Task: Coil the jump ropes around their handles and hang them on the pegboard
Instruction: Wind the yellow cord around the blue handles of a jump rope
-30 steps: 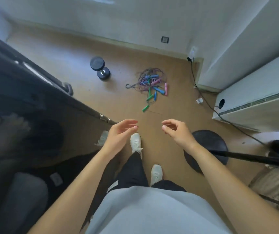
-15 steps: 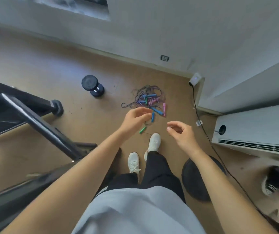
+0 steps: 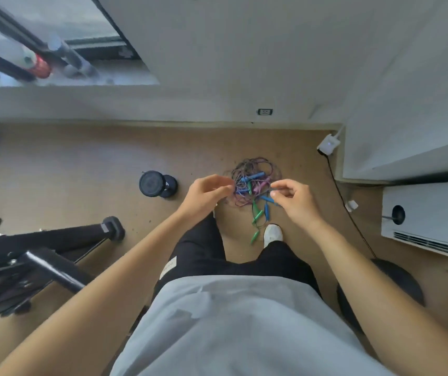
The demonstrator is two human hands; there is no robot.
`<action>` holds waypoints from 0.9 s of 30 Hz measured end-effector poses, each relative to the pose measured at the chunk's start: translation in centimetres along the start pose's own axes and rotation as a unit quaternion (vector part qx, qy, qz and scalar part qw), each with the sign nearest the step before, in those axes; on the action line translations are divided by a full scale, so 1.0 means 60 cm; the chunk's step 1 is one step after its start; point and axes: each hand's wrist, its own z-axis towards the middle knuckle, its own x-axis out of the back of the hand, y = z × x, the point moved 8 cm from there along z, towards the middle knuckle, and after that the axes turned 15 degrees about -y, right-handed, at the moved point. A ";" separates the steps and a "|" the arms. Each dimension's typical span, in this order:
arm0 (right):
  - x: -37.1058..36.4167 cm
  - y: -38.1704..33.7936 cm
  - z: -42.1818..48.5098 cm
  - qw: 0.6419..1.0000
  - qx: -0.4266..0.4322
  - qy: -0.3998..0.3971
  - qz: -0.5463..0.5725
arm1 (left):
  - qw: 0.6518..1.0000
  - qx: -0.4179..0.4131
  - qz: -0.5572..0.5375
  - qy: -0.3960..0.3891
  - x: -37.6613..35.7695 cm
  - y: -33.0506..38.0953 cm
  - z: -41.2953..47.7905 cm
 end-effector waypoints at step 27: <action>-0.341 0.092 0.167 0.825 -0.154 0.438 0.321 | 0.777 0.088 0.390 -0.486 0.192 -0.123 0.330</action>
